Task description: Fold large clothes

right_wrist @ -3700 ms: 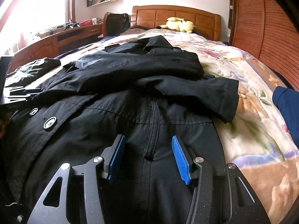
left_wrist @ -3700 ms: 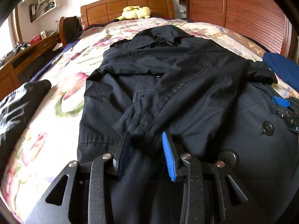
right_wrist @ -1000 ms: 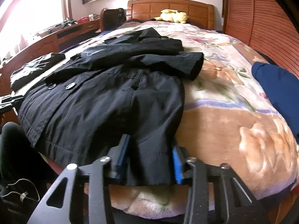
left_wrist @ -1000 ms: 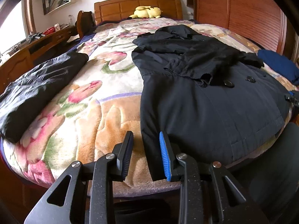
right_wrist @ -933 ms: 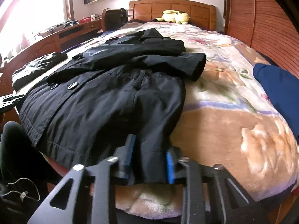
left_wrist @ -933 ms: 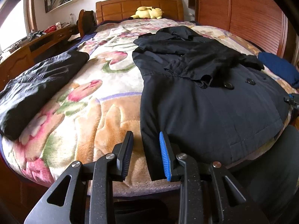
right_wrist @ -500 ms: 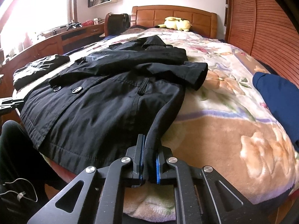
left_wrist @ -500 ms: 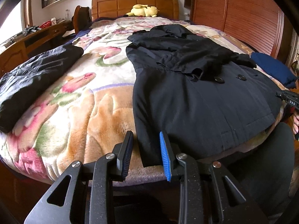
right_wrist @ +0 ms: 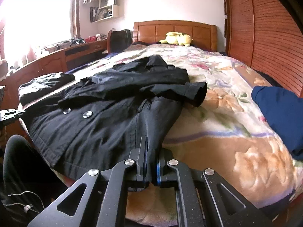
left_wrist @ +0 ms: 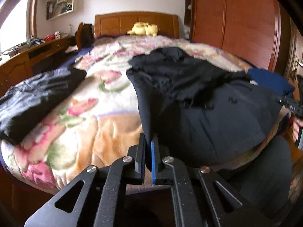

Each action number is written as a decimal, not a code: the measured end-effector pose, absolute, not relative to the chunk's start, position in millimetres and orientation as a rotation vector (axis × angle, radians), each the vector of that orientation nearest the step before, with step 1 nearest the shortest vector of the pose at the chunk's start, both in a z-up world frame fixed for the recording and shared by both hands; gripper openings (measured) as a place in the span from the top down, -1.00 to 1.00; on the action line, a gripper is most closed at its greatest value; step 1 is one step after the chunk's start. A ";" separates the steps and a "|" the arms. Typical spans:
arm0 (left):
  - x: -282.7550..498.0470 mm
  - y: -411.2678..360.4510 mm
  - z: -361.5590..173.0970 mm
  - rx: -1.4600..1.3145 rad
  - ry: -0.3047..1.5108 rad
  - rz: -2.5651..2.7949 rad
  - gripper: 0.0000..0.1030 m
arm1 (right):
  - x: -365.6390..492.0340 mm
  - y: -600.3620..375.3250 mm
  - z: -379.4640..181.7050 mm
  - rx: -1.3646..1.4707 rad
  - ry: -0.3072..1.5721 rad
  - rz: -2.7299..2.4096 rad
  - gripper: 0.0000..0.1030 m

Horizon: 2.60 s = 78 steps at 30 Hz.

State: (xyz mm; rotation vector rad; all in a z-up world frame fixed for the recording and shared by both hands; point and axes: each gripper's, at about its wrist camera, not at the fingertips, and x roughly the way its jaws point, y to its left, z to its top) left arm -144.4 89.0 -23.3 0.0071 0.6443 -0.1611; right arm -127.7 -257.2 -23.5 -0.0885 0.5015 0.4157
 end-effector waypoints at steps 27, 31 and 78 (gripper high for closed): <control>-3.6 92.1 120.4 0.026 0.302 -0.135 0.91 | -39.7 -267.9 83.9 -0.034 0.254 0.477 0.89; 59.4 96.8 106.1 0.033 0.345 -0.093 0.91 | 21.4 -244.3 80.0 -0.074 0.296 0.449 0.89; 128.1 109.8 -23.5 -0.037 0.699 -0.192 0.40 | 74.2 -194.3 38.2 -0.010 0.644 0.309 -0.28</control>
